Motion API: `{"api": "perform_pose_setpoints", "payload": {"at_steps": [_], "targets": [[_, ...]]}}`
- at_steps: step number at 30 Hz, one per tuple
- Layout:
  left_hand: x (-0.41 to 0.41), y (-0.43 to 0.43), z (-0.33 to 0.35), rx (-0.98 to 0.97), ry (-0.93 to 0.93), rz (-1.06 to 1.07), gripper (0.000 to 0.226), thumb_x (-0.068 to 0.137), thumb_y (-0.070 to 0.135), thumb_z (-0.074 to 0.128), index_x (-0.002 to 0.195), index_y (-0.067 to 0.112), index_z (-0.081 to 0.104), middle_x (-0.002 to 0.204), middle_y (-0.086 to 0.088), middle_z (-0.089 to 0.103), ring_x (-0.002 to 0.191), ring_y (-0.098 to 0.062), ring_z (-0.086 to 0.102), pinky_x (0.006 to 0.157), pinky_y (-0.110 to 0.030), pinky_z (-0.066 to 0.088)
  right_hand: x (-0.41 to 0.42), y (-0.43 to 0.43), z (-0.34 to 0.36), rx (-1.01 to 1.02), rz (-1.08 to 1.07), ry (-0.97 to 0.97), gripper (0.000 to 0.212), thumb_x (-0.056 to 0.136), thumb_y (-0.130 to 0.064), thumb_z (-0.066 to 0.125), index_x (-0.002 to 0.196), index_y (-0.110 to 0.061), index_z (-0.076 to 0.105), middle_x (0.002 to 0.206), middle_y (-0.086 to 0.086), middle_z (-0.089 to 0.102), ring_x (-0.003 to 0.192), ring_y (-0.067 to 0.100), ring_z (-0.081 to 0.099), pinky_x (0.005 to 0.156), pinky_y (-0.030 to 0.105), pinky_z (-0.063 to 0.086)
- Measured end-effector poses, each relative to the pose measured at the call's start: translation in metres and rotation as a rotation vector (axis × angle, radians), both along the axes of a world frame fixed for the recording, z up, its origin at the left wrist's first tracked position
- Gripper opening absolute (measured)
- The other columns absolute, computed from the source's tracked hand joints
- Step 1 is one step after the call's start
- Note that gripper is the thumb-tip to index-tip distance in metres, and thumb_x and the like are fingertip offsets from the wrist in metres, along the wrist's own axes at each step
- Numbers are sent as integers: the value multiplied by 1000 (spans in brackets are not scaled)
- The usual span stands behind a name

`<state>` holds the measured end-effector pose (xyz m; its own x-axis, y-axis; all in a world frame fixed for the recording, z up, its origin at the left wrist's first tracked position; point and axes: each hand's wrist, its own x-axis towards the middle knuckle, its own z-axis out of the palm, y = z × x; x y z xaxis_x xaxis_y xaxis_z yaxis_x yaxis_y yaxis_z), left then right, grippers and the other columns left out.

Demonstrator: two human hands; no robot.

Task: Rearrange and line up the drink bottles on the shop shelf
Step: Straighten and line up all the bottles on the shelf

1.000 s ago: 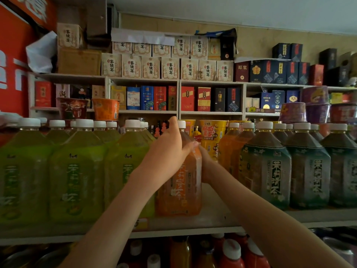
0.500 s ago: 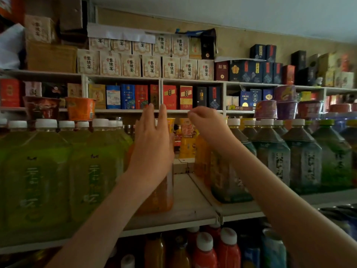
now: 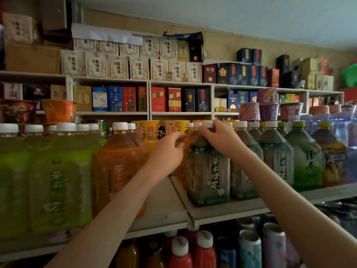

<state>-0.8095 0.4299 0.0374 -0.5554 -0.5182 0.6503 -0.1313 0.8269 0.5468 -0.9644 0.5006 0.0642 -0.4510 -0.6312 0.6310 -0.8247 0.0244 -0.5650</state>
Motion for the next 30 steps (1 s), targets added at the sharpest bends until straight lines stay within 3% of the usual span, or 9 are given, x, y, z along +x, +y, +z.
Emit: {"api": "perform_pose_setpoints", "payload": {"at_steps": [4,6,8,12,15,19,24,28,30], "targets": [[-9,-4,5,84,-23,20,37,98,12,43,133,24,50,112,11,58,75,5,51,56,-9,38,-1,-5,20,-45,-22,49,38,97,-51,29,105,-23,53,83,-7,48,75,8,44,60,26,30],[-9,-11,18,66,-62,67,41,97,7,44,136,20,46,121,5,57,91,-4,56,66,-13,41,0,-13,41,47,-70,58,34,98,-37,36,105,-12,58,94,6,60,79,18,54,61,32,41],[-11,-19,35,67,-125,120,45,95,3,44,138,18,44,133,-2,53,111,-15,53,77,-22,41,-4,-28,62,230,-95,25,26,97,-23,46,112,-6,58,111,13,60,94,26,59,76,34,51],[-17,-25,61,67,-224,163,47,93,1,47,137,16,47,132,-4,54,114,-17,52,78,-24,43,-15,-49,91,601,-120,5,38,87,-33,63,115,-9,51,98,5,51,71,20,52,42,24,45],[-18,-28,62,10,-307,157,43,93,5,48,133,18,51,127,-2,57,104,-13,53,63,-19,40,-27,-63,95,782,-142,9,50,80,-30,71,121,-8,52,103,13,55,75,24,57,41,23,48],[-13,-30,60,-19,-377,155,40,93,6,51,131,17,54,127,-4,58,111,-17,55,87,-29,48,-33,-73,93,747,-109,229,28,80,-39,70,84,-13,58,94,7,60,79,17,56,53,24,44],[4,-23,70,-130,-354,206,40,94,9,52,133,18,52,129,-1,58,109,-12,55,80,-19,42,-25,-87,92,674,-57,394,29,79,-45,67,73,-19,54,76,-3,58,71,10,54,56,22,38],[26,-18,75,-299,-360,350,40,95,11,49,133,21,53,130,-2,56,88,-8,57,64,-13,42,-12,-93,98,704,7,387,32,80,-45,65,77,-14,61,51,-8,62,45,4,55,44,16,42],[39,-16,78,-383,-429,407,41,95,23,51,136,24,48,134,-4,53,91,-13,58,69,-17,42,-6,-95,100,706,40,339,35,80,-45,66,80,-11,62,54,-4,61,44,7,52,43,17,42]]}}
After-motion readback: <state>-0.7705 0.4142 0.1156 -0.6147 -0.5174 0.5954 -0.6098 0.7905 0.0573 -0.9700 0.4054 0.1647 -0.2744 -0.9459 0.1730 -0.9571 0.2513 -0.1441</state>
